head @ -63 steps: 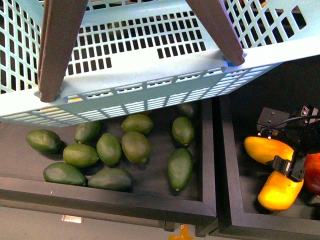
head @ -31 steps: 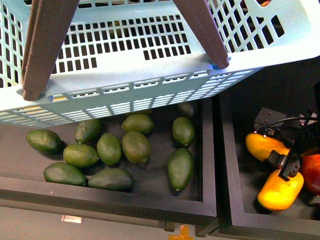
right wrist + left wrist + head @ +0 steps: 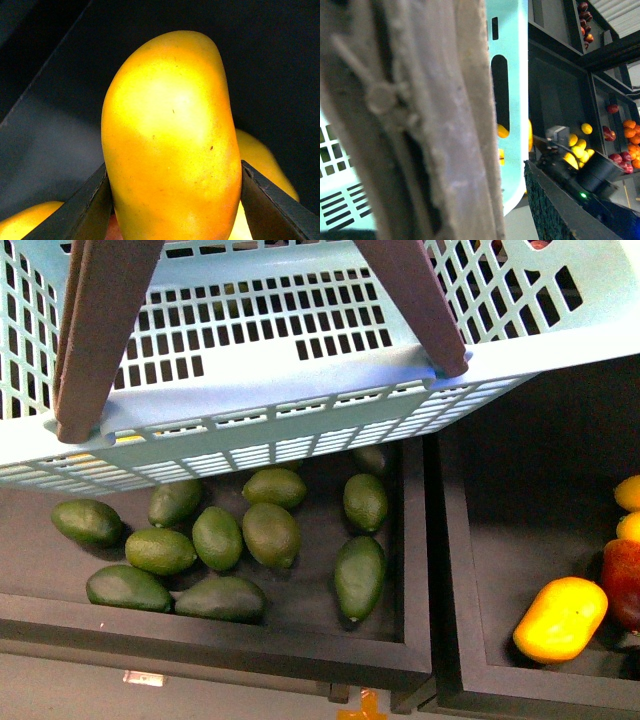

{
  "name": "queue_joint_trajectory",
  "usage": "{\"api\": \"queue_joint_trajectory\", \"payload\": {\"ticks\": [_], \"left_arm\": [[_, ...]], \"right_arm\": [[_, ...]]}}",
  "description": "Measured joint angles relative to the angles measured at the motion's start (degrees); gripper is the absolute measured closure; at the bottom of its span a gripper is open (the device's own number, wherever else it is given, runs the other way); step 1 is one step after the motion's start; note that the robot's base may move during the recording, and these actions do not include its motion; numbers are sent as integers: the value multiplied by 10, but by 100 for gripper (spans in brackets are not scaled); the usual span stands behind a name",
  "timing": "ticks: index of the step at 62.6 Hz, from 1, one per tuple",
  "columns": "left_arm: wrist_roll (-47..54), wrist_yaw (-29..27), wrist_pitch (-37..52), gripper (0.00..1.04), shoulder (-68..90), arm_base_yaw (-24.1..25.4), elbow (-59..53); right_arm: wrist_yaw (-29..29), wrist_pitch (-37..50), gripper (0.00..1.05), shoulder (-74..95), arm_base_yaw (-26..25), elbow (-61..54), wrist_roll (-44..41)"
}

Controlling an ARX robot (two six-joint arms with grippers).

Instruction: Pick lemon and mango into basket

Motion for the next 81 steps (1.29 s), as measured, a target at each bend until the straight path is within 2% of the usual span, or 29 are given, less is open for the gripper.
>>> {"api": "queue_joint_trajectory", "payload": {"ticks": [6, 16, 22, 28, 42, 50, 61, 72, 81], "left_arm": [[0, 0, 0, 76, 0, 0, 0], [0, 0, 0, 76, 0, 0, 0], [0, 0, 0, 76, 0, 0, 0], [0, 1, 0, 76, 0, 0, 0], [0, 0, 0, 76, 0, 0, 0], [0, 0, 0, 76, 0, 0, 0], [0, 0, 0, 76, 0, 0, 0], [0, 0, 0, 76, 0, 0, 0], [0, 0, 0, 76, 0, 0, 0]], "right_arm": [[-28, -4, 43, -114, 3, -36, 59], [-38, -12, 43, -269, 28, -44, 150], [-31, -12, 43, -336, 62, -33, 211], [-1, -9, 43, -364, 119, -13, 254], [100, 31, 43, -289, 277, 48, 300], [145, 49, 43, -212, 342, 87, 310], [183, 50, 43, -122, 396, 143, 321], [205, 37, 42, -87, 421, 173, 329], [215, 32, 21, -93, 429, 166, 337]]}}
